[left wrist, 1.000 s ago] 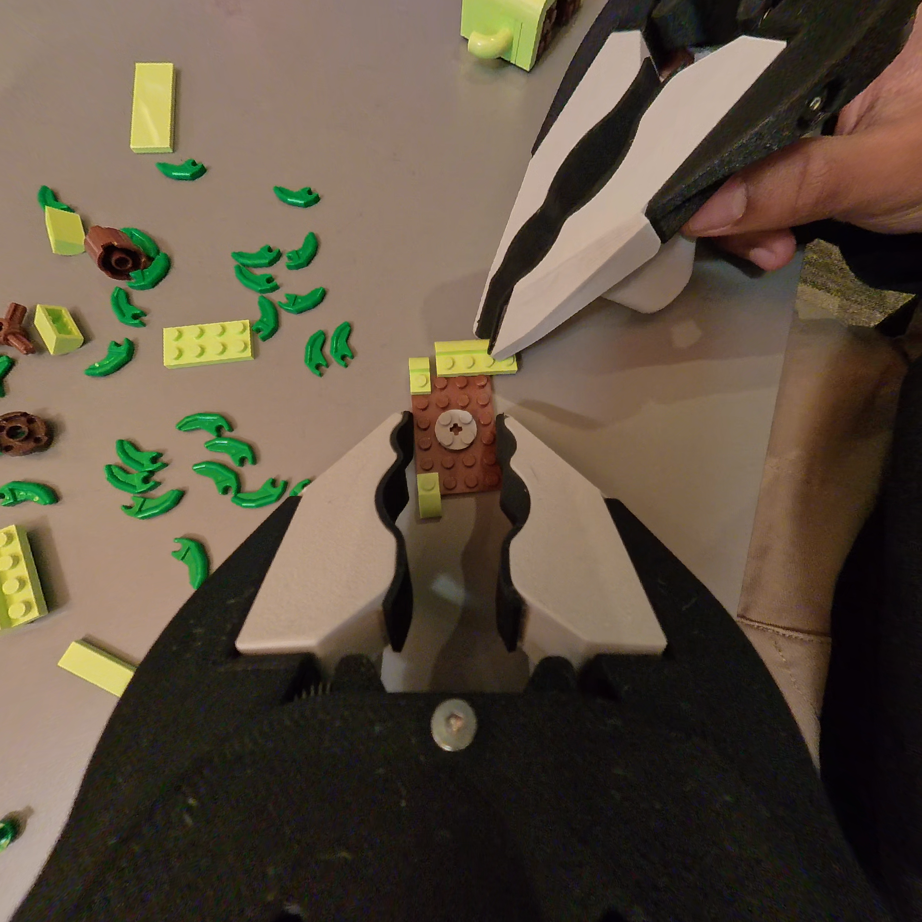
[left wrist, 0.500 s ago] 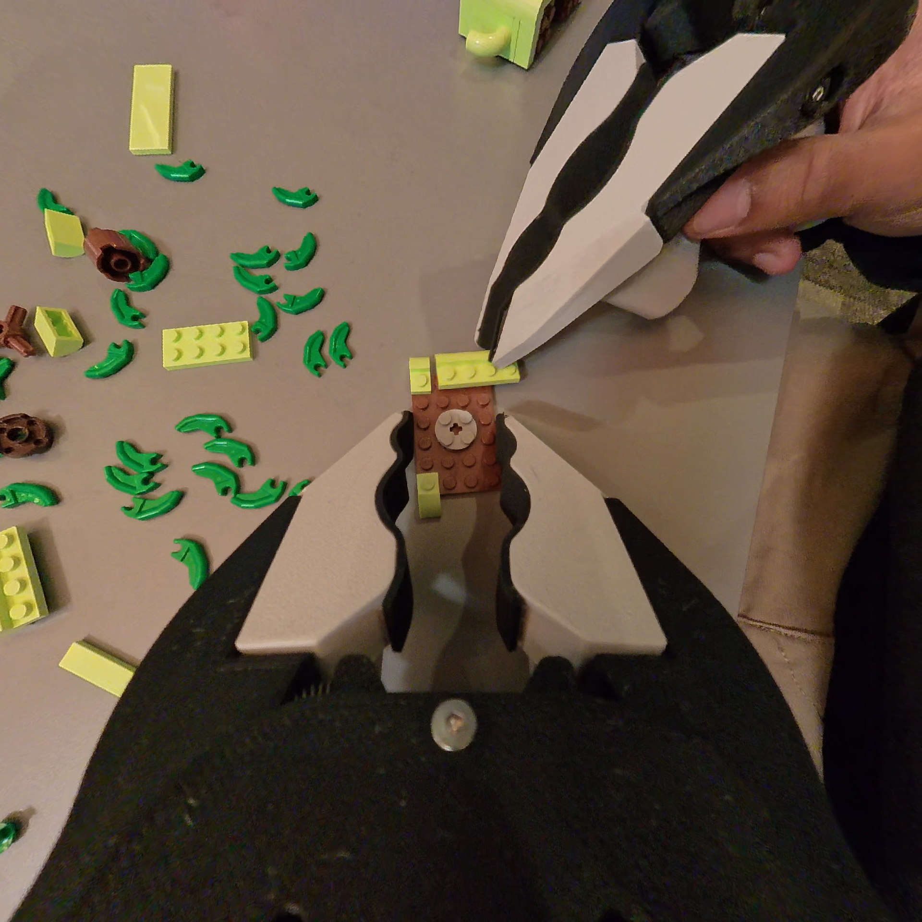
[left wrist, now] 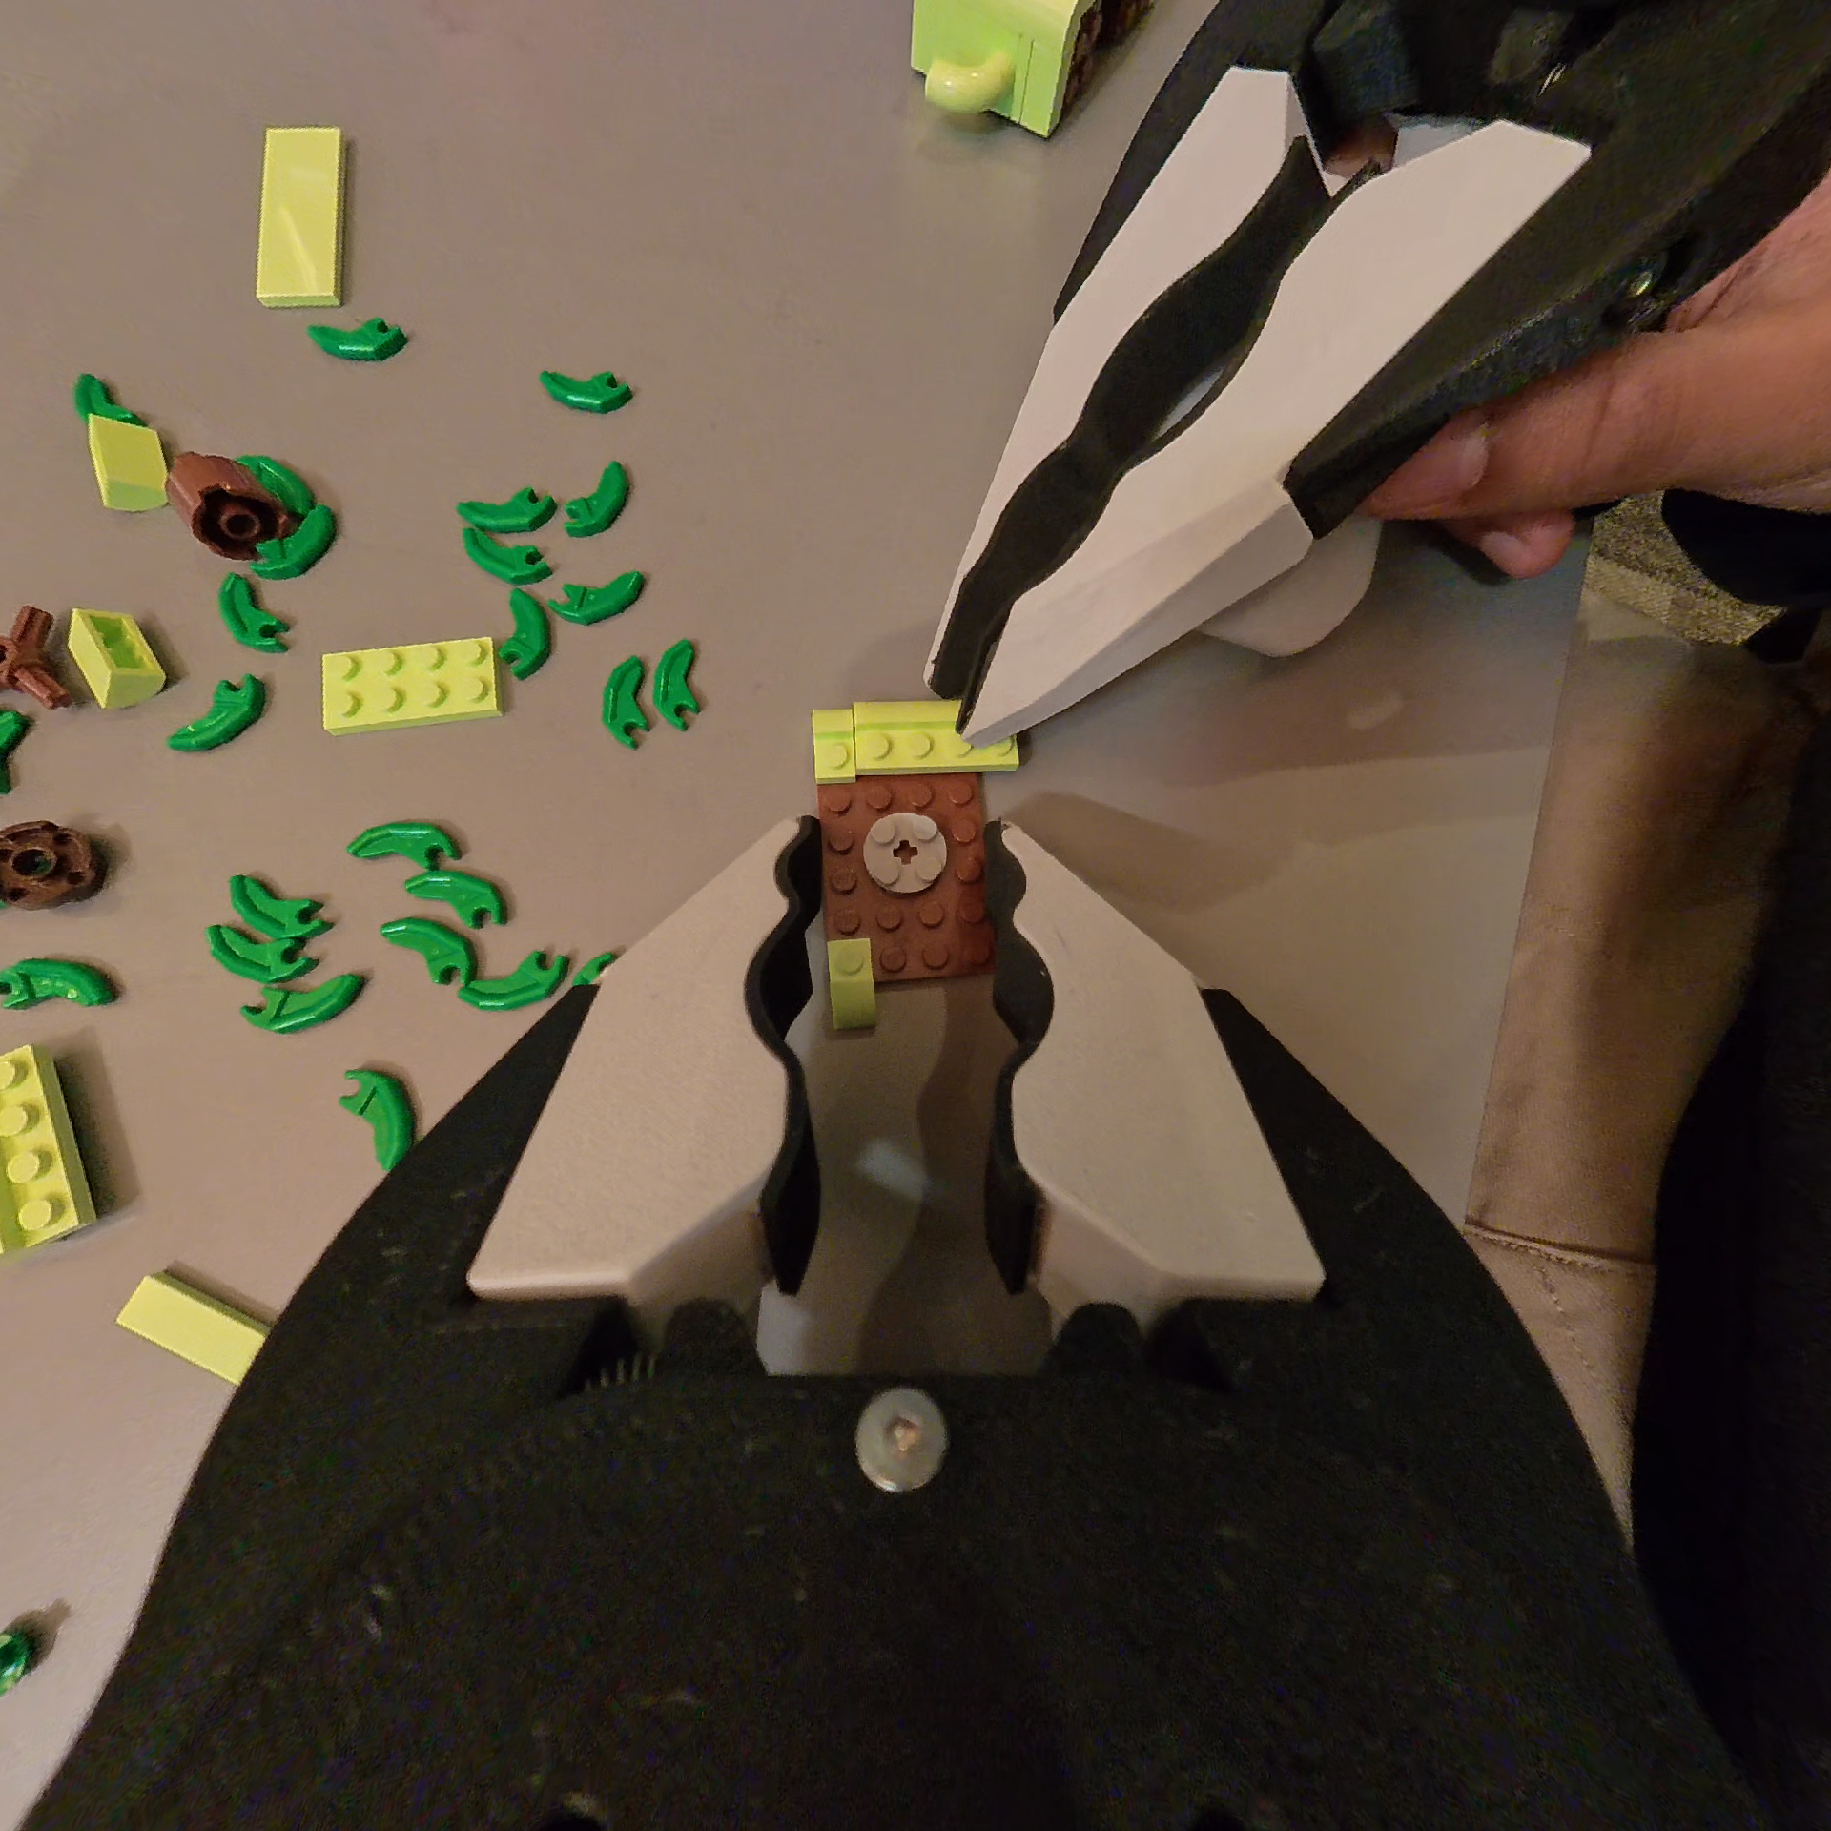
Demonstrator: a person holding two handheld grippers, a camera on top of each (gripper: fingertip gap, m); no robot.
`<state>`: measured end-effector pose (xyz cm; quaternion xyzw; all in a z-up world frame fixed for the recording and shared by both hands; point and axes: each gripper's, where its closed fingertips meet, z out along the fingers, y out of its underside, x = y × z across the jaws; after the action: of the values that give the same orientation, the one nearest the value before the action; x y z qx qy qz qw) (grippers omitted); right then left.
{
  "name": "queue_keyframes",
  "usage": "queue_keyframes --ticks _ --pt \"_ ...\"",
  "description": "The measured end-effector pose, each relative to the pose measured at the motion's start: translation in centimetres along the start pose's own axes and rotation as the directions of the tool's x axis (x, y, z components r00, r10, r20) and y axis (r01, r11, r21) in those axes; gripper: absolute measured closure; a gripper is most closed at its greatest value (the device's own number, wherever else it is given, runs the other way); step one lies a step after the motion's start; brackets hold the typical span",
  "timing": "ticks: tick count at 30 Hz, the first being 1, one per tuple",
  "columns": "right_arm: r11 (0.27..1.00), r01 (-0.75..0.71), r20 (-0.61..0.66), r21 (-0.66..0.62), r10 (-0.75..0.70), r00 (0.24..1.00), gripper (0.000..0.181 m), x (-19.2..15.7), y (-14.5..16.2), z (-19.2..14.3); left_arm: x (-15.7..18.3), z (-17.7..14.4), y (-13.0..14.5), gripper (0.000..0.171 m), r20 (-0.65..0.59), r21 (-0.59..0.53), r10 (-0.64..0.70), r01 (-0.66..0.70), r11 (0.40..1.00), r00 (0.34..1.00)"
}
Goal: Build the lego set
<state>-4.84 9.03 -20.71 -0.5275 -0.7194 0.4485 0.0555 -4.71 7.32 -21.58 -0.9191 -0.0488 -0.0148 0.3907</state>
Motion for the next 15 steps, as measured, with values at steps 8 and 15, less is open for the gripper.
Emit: queue_keyframes --ticks 8,15 --pt "0.999 0.04 -0.024 -0.023 -0.041 0.999 0.172 -0.05 -0.06 0.05 0.0 -0.01 -0.01 0.139 -0.002 0.0 -0.002 0.002 1.0 1.0" --pt "0.995 0.06 -0.034 -0.078 -0.063 0.997 0.166 -0.07 -0.19 0.53 0.02 0.0 0.01 0.139 0.001 0.0 0.003 -0.003 1.0 1.0"
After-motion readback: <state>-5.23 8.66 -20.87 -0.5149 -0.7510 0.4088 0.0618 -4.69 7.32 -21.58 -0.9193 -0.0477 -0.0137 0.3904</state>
